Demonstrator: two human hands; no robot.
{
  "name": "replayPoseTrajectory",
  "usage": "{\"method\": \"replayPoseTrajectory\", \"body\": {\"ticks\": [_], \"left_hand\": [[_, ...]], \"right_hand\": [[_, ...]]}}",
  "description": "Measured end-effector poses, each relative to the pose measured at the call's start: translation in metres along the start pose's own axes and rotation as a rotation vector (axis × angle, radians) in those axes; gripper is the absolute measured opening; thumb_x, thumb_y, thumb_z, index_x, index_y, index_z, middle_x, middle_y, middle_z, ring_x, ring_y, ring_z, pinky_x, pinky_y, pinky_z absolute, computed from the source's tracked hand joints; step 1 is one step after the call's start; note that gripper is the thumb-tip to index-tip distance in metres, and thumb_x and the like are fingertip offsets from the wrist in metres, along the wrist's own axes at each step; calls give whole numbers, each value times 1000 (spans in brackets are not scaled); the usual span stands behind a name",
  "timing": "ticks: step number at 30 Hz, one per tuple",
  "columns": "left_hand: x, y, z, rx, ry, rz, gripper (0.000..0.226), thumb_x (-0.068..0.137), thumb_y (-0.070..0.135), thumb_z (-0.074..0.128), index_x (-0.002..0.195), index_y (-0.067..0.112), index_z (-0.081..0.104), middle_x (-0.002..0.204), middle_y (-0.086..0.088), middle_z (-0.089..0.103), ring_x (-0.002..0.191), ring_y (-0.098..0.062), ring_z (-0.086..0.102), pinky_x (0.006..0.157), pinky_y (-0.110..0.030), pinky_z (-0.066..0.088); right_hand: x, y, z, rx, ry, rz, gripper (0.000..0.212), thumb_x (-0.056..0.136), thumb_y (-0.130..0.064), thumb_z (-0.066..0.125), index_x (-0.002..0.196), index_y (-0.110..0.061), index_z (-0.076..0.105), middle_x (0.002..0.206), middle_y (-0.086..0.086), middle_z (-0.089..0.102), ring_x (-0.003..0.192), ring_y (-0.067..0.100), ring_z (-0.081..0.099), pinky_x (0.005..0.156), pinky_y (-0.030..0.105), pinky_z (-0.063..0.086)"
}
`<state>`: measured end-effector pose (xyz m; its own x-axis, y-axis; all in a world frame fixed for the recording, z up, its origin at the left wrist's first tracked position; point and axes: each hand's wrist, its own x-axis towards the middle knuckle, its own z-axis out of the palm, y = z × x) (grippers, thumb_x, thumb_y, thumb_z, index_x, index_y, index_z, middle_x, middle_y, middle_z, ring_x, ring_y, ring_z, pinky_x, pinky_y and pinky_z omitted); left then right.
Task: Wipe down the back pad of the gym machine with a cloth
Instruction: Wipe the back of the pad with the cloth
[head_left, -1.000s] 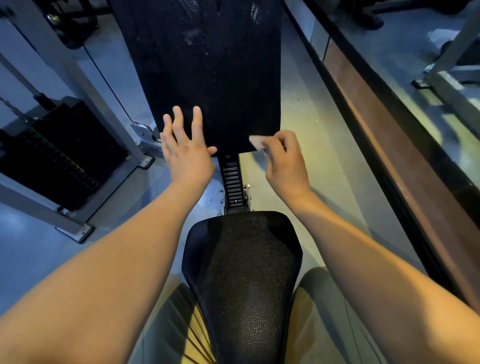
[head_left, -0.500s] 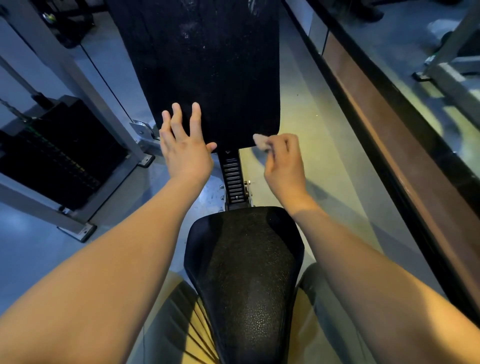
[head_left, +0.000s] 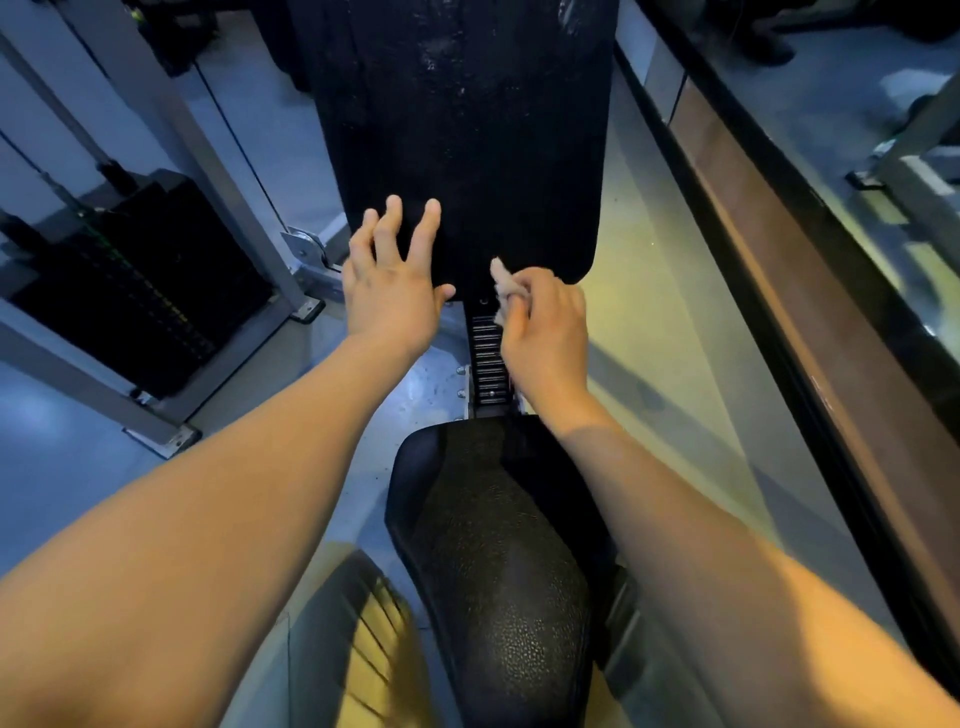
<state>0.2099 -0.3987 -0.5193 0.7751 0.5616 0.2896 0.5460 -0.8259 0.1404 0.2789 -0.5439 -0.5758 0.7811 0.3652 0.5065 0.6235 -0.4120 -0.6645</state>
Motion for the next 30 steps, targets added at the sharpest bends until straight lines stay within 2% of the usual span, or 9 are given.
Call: {"method": "replayPoseTrajectory", "body": {"ticks": [4, 6, 8, 12, 17, 22, 25, 28, 30], "left_hand": [[-3, -9, -15, -70, 43, 44, 78, 95, 25, 65, 158, 34, 20, 164, -8, 16, 147, -34, 19, 115, -52, 31], [-6, -14, -19, -86, 143, 61, 72, 92, 18, 65, 155, 26, 30, 160, -9, 24, 144, -34, 25, 113, -51, 36], [-9, -20, -18, -79, 204, 57, 70, 92, 15, 64, 154, 20, 33, 159, -11, 26, 144, -33, 25, 113, -50, 36], [-10, -22, -7, -63, 98, 19, 81, 96, 22, 65, 161, 24, 16, 166, -9, 12, 152, -31, 11, 118, -49, 29], [-6, -17, -3, -17, 69, -6, 84, 97, 27, 66, 161, 25, 10, 168, -10, 8, 153, -33, 9, 120, -49, 23], [-4, -25, -7, 7, 67, 50, 83, 97, 33, 65, 161, 24, 13, 166, -10, 13, 150, -34, 16, 121, -48, 20], [-1, -30, -14, -25, 167, 71, 82, 94, 32, 69, 159, 20, 21, 162, -10, 23, 145, -33, 26, 122, -47, 24], [2, -34, -8, -19, 159, 57, 97, 91, 31, 73, 162, 22, 7, 166, -7, 12, 152, -32, 15, 124, -50, 21], [4, -36, 0, -16, 135, 48, 103, 90, 27, 75, 162, 25, 0, 168, -4, 5, 154, -32, 11, 123, -50, 22]], "right_hand": [[46, -18, -17, 0, 77, -169, 13, 99, -13, 52, 105, -13, 63, 110, 2, 63, 100, 22, 47, 82, 29, 38], [65, -21, -19, -72, 130, -154, 11, 97, -13, 55, 105, -13, 63, 113, 8, 55, 99, 27, 50, 83, 37, 44], [73, -22, -23, -89, 113, -73, 17, 97, -12, 56, 113, -14, 57, 115, 10, 48, 94, 27, 54, 77, 41, 51], [67, -21, -23, -52, 8, -119, 20, 97, -9, 57, 116, -15, 55, 108, 7, 45, 81, 24, 54, 68, 46, 55], [63, -10, -22, -72, -17, -205, 38, 96, -30, 68, 128, -17, 55, 116, 7, 43, 94, 20, 55, 77, 28, 55], [76, -23, -28, -134, -14, -285, 21, 98, -17, 63, 118, -13, 61, 108, 7, 53, 84, 19, 56, 68, 37, 55], [94, -36, -25, -140, 31, -307, 26, 97, -18, 61, 122, -13, 62, 106, 9, 54, 81, 22, 56, 66, 39, 53], [92, -39, -13, -177, 85, -315, 35, 96, -24, 66, 130, -14, 62, 107, 13, 50, 86, 22, 53, 68, 31, 51], [86, -36, -7, -189, 87, -342, 43, 94, -16, 68, 136, -15, 60, 109, 14, 50, 91, 23, 53, 70, 29, 49]]}}
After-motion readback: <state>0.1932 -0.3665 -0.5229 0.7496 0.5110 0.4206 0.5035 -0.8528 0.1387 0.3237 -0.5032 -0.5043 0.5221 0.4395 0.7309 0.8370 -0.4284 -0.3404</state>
